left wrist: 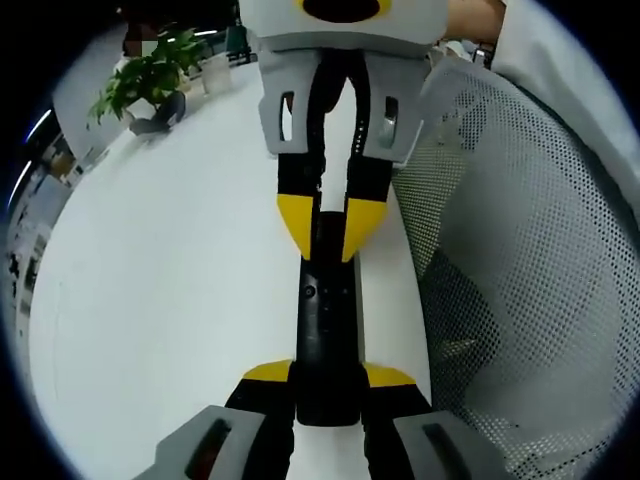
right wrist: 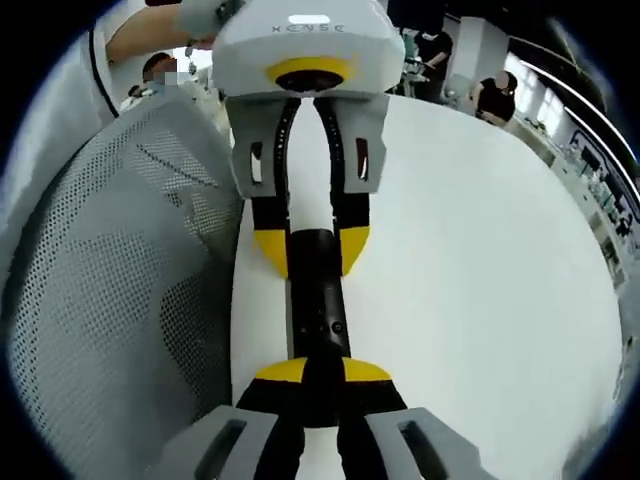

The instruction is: Press the specified remote control buttons in sequence, fully releasing each button before pressing the next.

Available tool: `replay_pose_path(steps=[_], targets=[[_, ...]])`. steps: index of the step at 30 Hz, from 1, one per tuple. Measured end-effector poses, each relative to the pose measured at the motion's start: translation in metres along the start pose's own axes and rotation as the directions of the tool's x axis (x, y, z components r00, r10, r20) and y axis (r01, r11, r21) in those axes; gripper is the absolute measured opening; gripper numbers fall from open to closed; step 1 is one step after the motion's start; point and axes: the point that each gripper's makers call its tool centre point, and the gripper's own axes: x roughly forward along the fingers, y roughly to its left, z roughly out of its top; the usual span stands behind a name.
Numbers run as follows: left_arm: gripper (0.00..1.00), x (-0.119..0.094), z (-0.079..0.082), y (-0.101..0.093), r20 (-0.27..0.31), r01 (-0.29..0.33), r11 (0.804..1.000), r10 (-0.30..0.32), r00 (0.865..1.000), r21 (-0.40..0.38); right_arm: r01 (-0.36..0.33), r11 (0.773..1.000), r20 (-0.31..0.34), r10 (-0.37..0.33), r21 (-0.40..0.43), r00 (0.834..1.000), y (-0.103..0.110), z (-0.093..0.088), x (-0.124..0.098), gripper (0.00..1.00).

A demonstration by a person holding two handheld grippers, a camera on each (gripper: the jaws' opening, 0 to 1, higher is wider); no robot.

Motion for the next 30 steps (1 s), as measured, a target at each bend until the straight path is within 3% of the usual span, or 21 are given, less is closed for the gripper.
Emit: replay_pose_path(steps=[3,8,16,21,23,26,30], targets=[[0.23,0.0,0.0,0.0,0.003,-0.002,1.0,0.002,1.0,-0.003,-0.001,1.0,-0.002,0.001,0.02,1.0,0.0004,0.0007,0.0004,0.07],[0.23,-0.0003,0.0,0.0001,0.02,-0.006,1.0,0.007,1.0,-0.012,0.04,0.999,0.085,-0.039,-0.009,0.996,0.0012,-0.0001,-0.0021,0.07],[0.23,0.0,0.0003,0.0004,0.009,-0.003,1.0,0.003,1.0,-0.005,0.032,0.998,0.095,-0.038,0.059,0.995,-0.0024,0.003,-0.0009,0.06],[0.23,0.0003,0.0004,0.0007,0.012,-0.002,1.0,0.002,1.0,-0.005,0.004,0.987,0.04,0.003,-0.159,0.999,0.0022,0.0039,0.0015,0.05],[0.23,0.0004,0.0006,0.0008,0.012,-0.001,1.0,0.001,1.0,-0.003,-0.01,0.982,0.014,0.013,-0.191,1.0,0.0028,0.0032,0.0022,0.05],[0.23,0.0005,0.0008,0.0008,0.011,0.0,1.0,0.0,1.0,-0.002,-0.036,0.995,0.007,0.037,-0.089,0.999,0.0009,0.0033,0.0025,0.04],[0.23,0.0006,0.0006,0.0008,0.01,0.001,1.0,-0.001,1.0,-0.003,0.001,1.0,0.066,-0.003,0.027,0.998,-0.0011,0.0043,0.0015,0.05]])
